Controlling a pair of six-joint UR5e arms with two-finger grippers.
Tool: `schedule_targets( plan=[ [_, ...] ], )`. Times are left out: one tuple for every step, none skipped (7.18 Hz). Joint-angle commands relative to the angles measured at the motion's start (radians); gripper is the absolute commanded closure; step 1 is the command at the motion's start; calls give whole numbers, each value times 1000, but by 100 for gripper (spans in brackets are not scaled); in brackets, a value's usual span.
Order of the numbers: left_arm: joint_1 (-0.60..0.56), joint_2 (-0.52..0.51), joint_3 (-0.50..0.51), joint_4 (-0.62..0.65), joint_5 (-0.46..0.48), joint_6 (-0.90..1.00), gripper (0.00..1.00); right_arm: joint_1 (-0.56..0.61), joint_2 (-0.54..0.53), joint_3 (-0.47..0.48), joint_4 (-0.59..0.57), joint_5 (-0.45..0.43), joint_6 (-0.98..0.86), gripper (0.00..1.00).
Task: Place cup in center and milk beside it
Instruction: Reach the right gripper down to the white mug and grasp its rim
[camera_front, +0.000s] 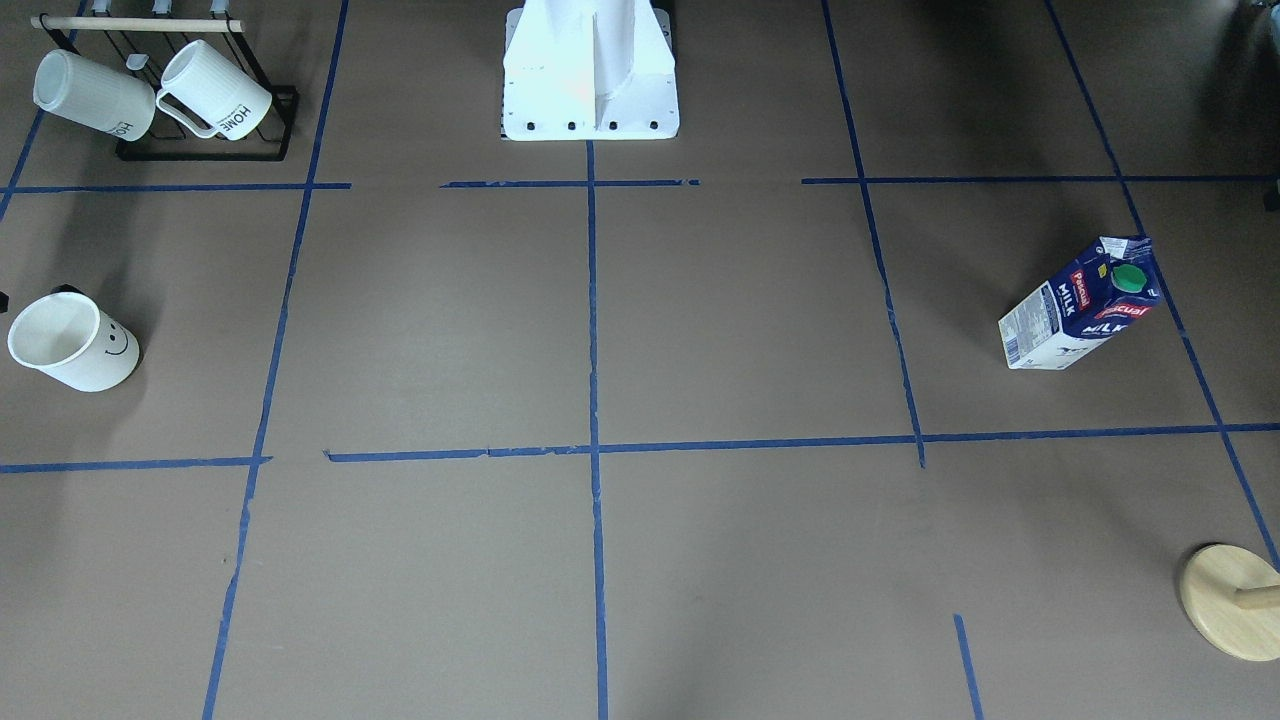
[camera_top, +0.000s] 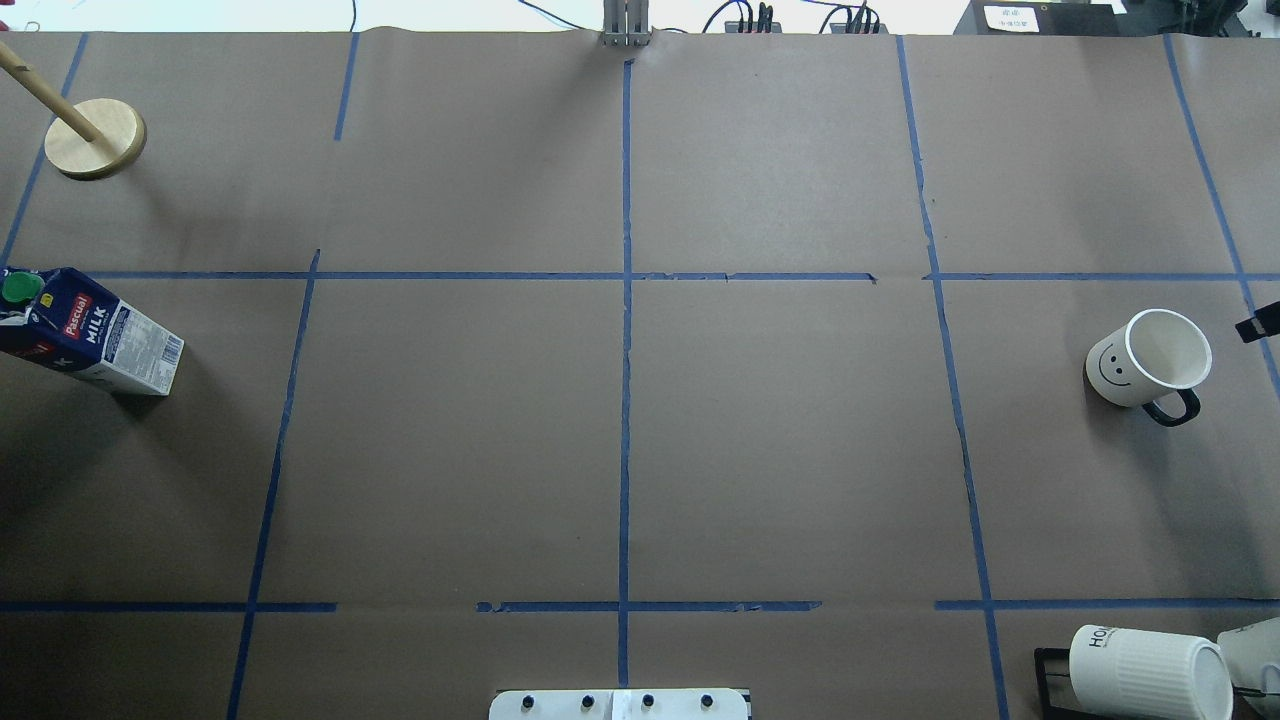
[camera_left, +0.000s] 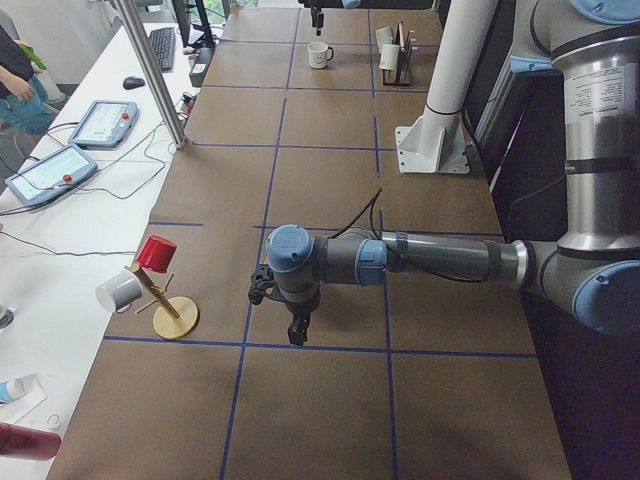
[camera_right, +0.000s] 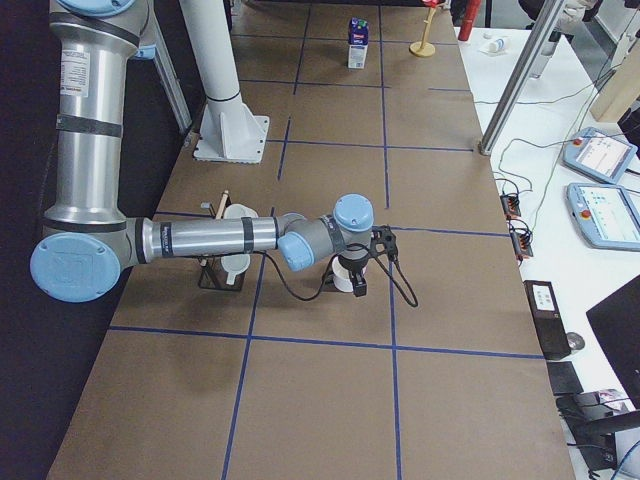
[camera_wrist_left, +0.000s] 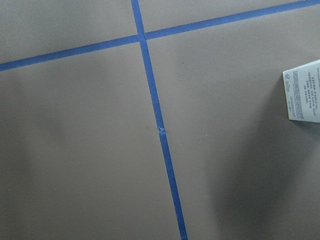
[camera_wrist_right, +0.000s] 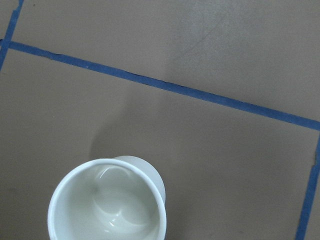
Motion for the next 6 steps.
schedule_targets(
  plan=[
    [0, 1, 1, 0, 0, 0, 0, -73, 1, -44, 105, -46, 104, 1],
    [0, 3, -1, 2, 0, 0, 0, -96, 1, -70, 125, -61, 104, 1],
    [0, 4, -1, 0, 0, 0, 0, -108, 6, -93, 128, -64, 104, 4],
    [0, 4, 1, 0, 0, 0, 0, -119, 21, -110, 126, -68, 105, 13],
    [0, 4, 1, 0, 0, 0, 0, -121, 27, -121, 126, -66, 105, 43],
    [0, 4, 1, 0, 0, 0, 0, -121, 27, -127, 128, -66, 104, 89]
  ],
)
